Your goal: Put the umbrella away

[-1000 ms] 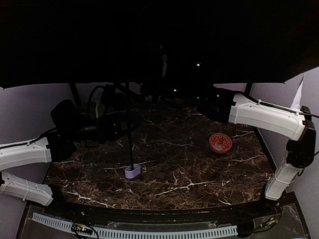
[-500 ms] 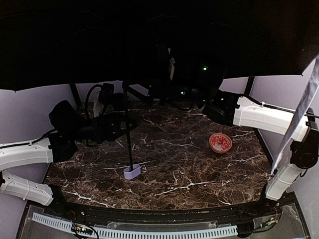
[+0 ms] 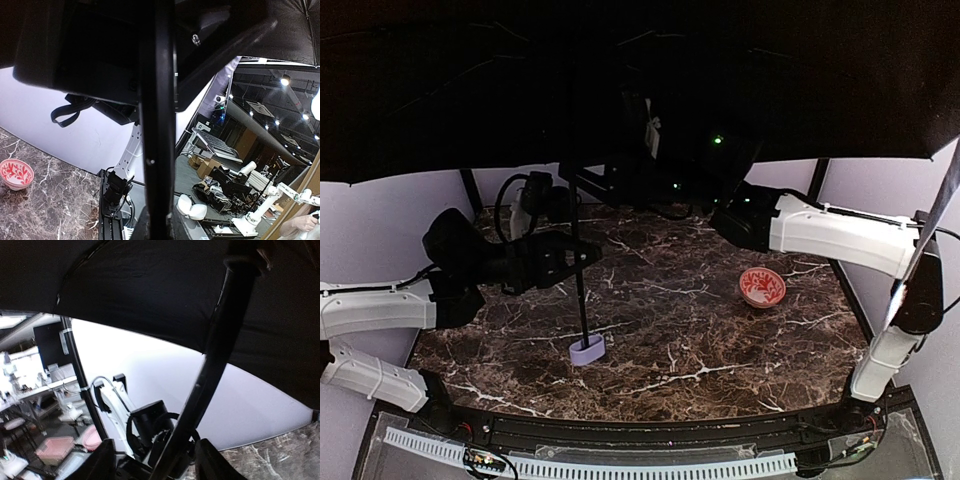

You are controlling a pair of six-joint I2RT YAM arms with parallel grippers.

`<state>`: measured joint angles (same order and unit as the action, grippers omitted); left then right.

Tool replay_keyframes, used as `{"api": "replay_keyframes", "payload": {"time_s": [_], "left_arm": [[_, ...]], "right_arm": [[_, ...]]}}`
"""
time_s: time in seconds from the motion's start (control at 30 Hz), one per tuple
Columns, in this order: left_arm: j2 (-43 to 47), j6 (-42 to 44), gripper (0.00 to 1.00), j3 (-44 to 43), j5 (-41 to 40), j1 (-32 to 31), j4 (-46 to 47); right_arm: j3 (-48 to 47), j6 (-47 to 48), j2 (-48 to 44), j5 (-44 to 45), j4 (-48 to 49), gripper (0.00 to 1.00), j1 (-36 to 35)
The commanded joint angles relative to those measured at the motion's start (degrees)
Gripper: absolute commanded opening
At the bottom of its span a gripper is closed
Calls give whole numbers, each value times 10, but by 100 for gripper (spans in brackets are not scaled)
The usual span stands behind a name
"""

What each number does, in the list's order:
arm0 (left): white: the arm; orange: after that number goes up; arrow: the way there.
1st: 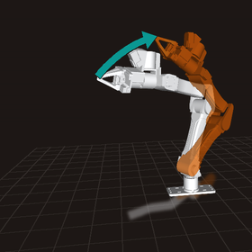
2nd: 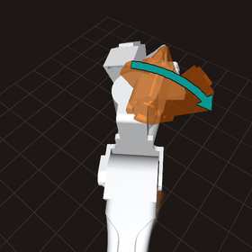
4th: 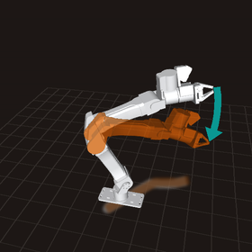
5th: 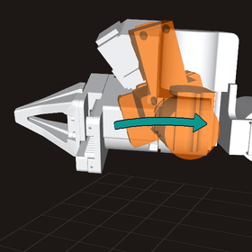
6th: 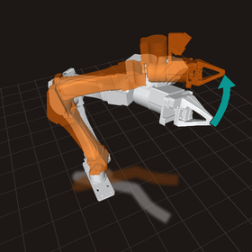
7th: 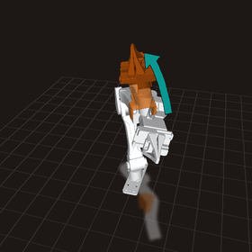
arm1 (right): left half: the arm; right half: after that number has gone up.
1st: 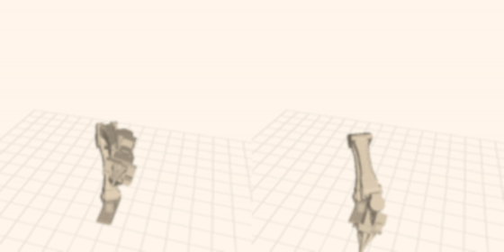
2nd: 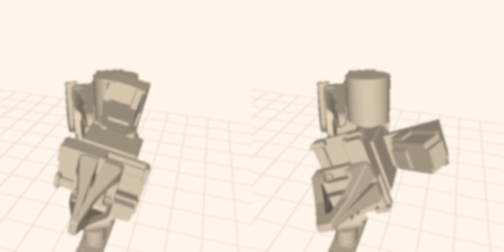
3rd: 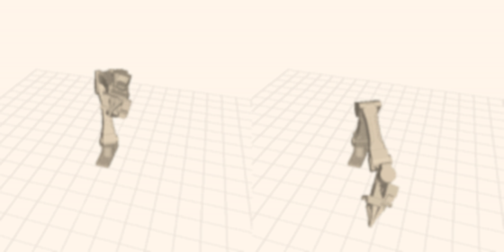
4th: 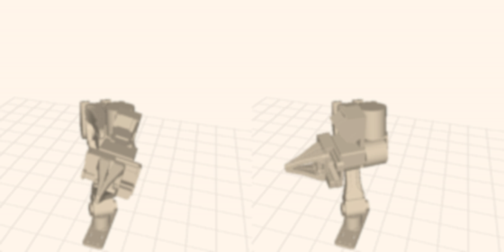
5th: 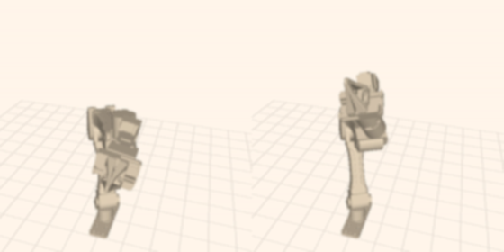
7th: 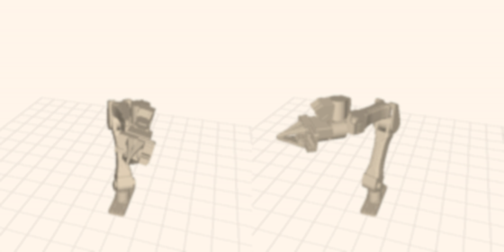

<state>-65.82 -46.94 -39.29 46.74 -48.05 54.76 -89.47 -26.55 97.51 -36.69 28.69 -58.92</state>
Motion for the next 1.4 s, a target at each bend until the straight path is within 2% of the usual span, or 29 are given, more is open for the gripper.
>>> {"api": "replay_keyframes", "payload": {"time_s": [0.0,0.07,0.1,0.17,0.2,0.27,0.3,0.37,0.43,0.47,0.57,0.67,0.77,1.0,1.1,1.37], "left_arm": [[12,27,0,-13,2,0,32],[12,28,0,-12,1,0,22],[14,29,0,-10,0,0,17],[22,39,0,-6,-16,0,-3],[29,53,5,-7,-34,0,-30],[50,121,42,-13,-136,0,-141],[60,156,55,-21,-208,0,-217],[69,213,66,-42,-356,0,-352],[68,276,71,-67,-400,0,-436],[69,292,72,-72,-395,-1,-444],[71,290,75,-61,-371,-2,-418],[57,278,76,-52,-386,-3,-400],[27,276,77,-64,-421,-3,-417],[-14,302,75,-93,-529,-4,-449],[-29,309,73,-93,-511,-4,-424],[-69,278,70,-101,-400,-4,-372]], "right_arm": [[-29,-32,20,-47,53,24,0],[-26,-36,19,-41,60,6,1],[-24,-35,17,-36,60,0,1],[-18,-33,8,-12,50,0,2],[-15,-34,2,13,40,0,3],[-13,-34,-11,90,1,0,2],[-20,-35,-15,141,-29,0,2],[-46,-36,-18,278,-123,0,-2],[-85,-40,-10,393,-231,0,-11],[-106,-37,-1,482,-274,0,-18],[-175,-15,37,637,-382,0,-41],[-249,3,82,722,-447,0,-62],[-293,16,110,786,-463,0,-82],[-284,17,114,804,-433,0,-94],[-281,11,116,807,-425,0,-99],[-280,19,128,823,-411,0,-99]]}}
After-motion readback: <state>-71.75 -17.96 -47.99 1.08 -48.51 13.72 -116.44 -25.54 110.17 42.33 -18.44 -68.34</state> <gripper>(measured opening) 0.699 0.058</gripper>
